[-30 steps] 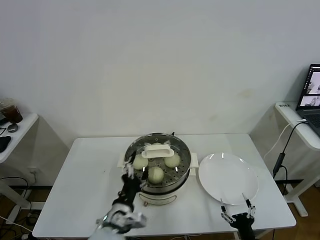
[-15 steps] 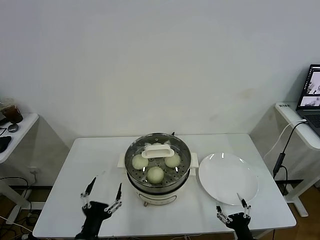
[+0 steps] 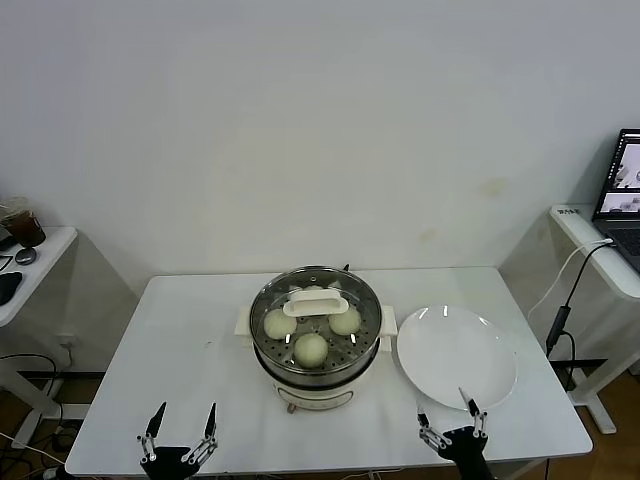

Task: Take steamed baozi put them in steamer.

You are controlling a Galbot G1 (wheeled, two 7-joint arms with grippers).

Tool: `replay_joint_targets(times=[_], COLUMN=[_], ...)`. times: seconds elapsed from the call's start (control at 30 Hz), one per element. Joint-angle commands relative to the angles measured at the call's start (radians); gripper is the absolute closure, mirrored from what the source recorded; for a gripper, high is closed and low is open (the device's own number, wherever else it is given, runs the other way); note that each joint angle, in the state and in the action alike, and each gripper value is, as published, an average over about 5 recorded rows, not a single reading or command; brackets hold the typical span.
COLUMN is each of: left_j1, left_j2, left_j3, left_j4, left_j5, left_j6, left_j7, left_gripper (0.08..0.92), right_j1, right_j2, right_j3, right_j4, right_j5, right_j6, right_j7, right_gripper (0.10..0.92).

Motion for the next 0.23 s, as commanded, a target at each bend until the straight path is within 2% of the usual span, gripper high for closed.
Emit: replay_joint_targets(times=[0.03,0.23], left_j1=[0.030,0.029], left_j2=[-0.020,-0.021], left_j3=[-0.035,-0.033], left_j4=[0.067,0.063], left_j5=[-0.062,-0.056], left_j6=[-0.040,-0.021], left_j7=[0.057,0.068], left_gripper=[0.177,0.177], right_j1=[-0.010,-0.010], right_j2=[-0.005,-0.003], right_j3=[-0.025,-0.026], right_j4=[0.011,0.002], right_j5=[0.012,-0.012], right_j6=[-0.005,0.015], right_j7=[-0.001,0.005], right_gripper=[0.203,0.203])
